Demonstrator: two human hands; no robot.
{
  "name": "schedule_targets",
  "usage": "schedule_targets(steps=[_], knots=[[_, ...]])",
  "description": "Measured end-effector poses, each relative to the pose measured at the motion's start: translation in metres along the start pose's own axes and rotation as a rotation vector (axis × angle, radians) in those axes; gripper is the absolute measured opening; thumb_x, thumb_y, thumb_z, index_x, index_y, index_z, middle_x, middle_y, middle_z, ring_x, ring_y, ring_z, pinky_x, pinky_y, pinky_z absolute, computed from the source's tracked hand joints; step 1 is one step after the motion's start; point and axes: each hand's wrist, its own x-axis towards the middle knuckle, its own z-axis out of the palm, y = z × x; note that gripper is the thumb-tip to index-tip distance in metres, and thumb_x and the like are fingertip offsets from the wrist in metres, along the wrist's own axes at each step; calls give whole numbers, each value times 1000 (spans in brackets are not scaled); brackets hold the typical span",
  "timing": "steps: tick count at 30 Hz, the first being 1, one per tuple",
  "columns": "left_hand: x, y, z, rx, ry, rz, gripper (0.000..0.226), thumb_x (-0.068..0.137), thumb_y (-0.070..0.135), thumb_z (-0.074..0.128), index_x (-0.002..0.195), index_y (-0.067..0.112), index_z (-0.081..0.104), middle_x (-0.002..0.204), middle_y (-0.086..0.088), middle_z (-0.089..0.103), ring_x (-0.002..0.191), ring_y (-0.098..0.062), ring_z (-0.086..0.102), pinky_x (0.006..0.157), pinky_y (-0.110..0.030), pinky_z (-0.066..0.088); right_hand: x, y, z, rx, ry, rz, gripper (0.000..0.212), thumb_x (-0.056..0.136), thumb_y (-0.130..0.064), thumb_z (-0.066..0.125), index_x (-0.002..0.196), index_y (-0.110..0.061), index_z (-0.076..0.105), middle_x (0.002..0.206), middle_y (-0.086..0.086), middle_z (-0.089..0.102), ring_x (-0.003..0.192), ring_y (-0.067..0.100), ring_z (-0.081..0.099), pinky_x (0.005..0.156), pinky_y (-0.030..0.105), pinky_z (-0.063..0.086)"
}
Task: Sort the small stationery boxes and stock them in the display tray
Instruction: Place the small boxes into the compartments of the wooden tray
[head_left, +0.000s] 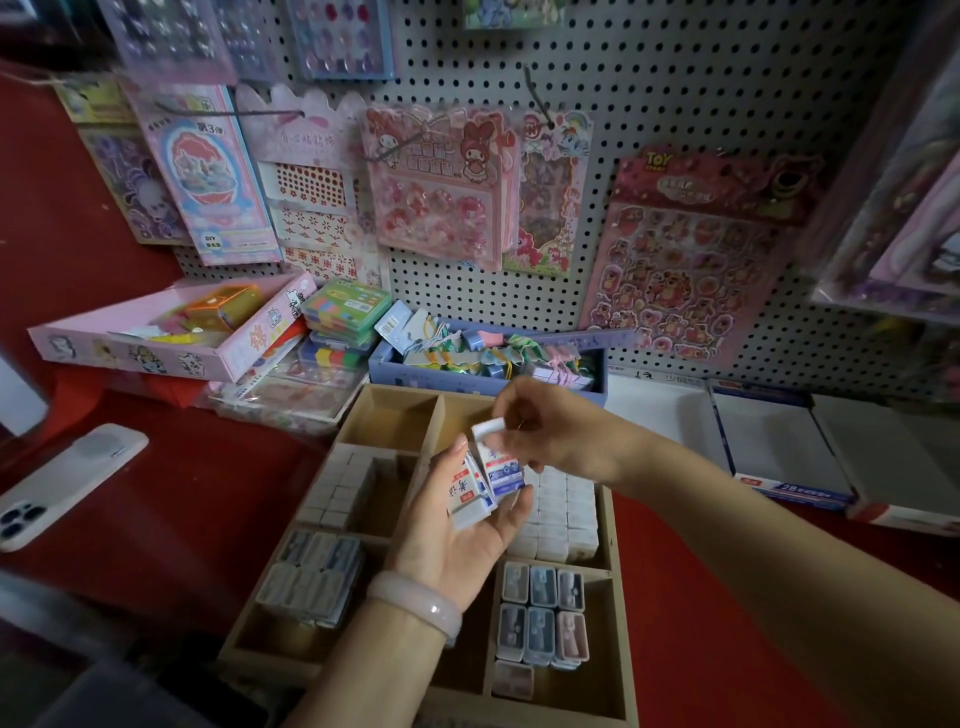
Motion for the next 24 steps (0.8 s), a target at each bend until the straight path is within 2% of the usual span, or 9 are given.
schedule_targets(steps=[3, 5, 7, 10, 13, 18, 20, 22, 24], knots=[[-2, 2, -4, -78, 22, -13, 36, 74, 30, 62, 99, 4, 63, 86, -15, 68, 77, -24, 64, 59, -30, 58, 1, 1, -26, 128, 241, 29, 11, 89, -4, 57, 99, -3, 50, 80, 6, 59, 58, 7, 54, 52, 16, 47], [-4, 7, -6, -107, 33, 6, 35, 74, 30, 63, 98, 5, 63, 84, -14, 68, 80, -23, 63, 59, -29, 58, 5, 14, -47, 2, 438, 87, 15, 90, -7, 57, 104, -3, 52, 82, 7, 59, 62, 11, 55, 52, 16, 49], [-5, 11, -7, -128, 36, 20, 33, 73, 29, 63, 96, 5, 64, 83, -14, 69, 84, -24, 62, 61, -29, 58, 8, 37, -59, -246, 519, 180, 17, 91, -11, 58, 105, -4, 53, 82, 7, 59, 67, 16, 56, 59, 23, 52], [-6, 15, -9, -136, 23, 31, 28, 75, 30, 62, 90, 7, 65, 84, -12, 69, 85, -23, 62, 62, -28, 57, 10, 73, -57, -556, 482, 261, 16, 93, -17, 55, 107, -9, 55, 88, 8, 60, 75, 22, 57, 69, 37, 51], [-6, 17, -12, -147, 17, 28, 28, 76, 30, 63, 91, 7, 65, 87, -13, 69, 85, -23, 63, 63, -30, 58, 13, 90, -42, -707, 398, 225, 9, 93, -15, 52, 102, -13, 51, 94, 10, 63, 79, 25, 57, 68, 35, 48], [-5, 21, -22, -140, -8, 3, 29, 74, 32, 68, 88, 7, 68, 94, -14, 69, 85, -25, 65, 62, -33, 59, 15, 97, -28, -857, 411, 122, 8, 93, -9, 49, 97, -2, 49, 103, 14, 53, 85, 36, 56, 66, 37, 42], [-6, 24, -26, -131, -62, -7, 39, 66, 31, 81, 93, 7, 69, 100, -15, 68, 88, -27, 66, 62, -35, 59, 18, 101, -26, -909, 418, 113, 7, 92, -6, 48, 98, -2, 48, 108, 16, 47, 82, 40, 57, 64, 40, 43], [-7, 27, -29, -112, -90, -12, 48, 58, 29, 84, 98, 7, 67, 103, -16, 67, 90, -28, 66, 62, -36, 58, 21, 106, -24, -963, 406, 127, 10, 92, -4, 48, 101, -3, 46, 110, 17, 44, 78, 42, 57, 61, 42, 42], [-7, 29, -31, -88, -69, -5, 40, 71, 35, 76, 99, 9, 65, 102, -15, 67, 90, -27, 64, 61, -35, 58, 23, 109, -25, -1008, 398, 141, 16, 92, -4, 48, 107, -4, 44, 113, 16, 42, 77, 42, 58, 58, 41, 40]])
